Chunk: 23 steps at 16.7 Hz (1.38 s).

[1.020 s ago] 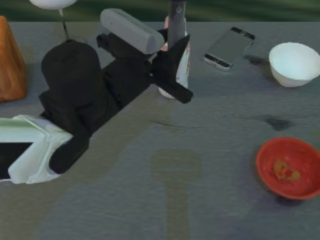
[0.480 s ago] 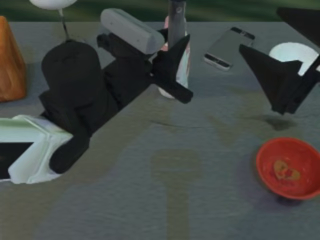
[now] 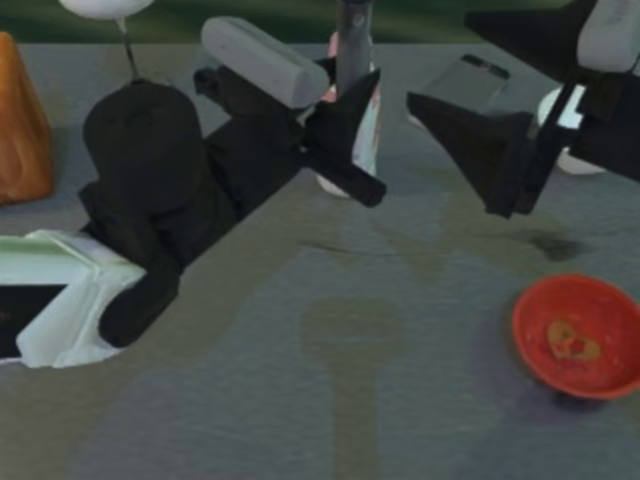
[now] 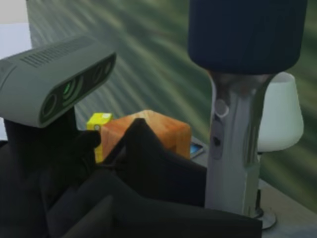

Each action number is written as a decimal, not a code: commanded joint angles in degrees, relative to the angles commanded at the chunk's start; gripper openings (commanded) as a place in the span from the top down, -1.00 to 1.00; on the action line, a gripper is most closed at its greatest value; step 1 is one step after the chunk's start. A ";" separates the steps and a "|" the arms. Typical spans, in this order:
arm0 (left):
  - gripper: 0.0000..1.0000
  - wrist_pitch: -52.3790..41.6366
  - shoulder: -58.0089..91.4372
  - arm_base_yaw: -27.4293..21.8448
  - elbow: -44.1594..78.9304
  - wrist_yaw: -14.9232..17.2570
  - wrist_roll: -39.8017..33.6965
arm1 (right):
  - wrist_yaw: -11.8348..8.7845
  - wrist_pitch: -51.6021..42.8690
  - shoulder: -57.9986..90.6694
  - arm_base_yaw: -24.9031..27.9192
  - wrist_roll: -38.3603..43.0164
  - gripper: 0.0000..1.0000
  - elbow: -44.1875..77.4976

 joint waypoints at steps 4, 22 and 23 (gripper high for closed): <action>1.00 0.00 0.00 0.00 0.00 0.00 0.00 | 0.57 -0.03 0.76 0.33 -0.04 -1.00 0.69; 1.00 0.00 0.00 0.00 0.00 0.00 0.00 | 10.31 0.20 18.49 10.03 -0.47 -0.25 17.86; 1.00 0.00 0.00 0.00 0.00 0.00 0.00 | 10.31 0.20 18.49 10.03 -0.47 -0.10 17.86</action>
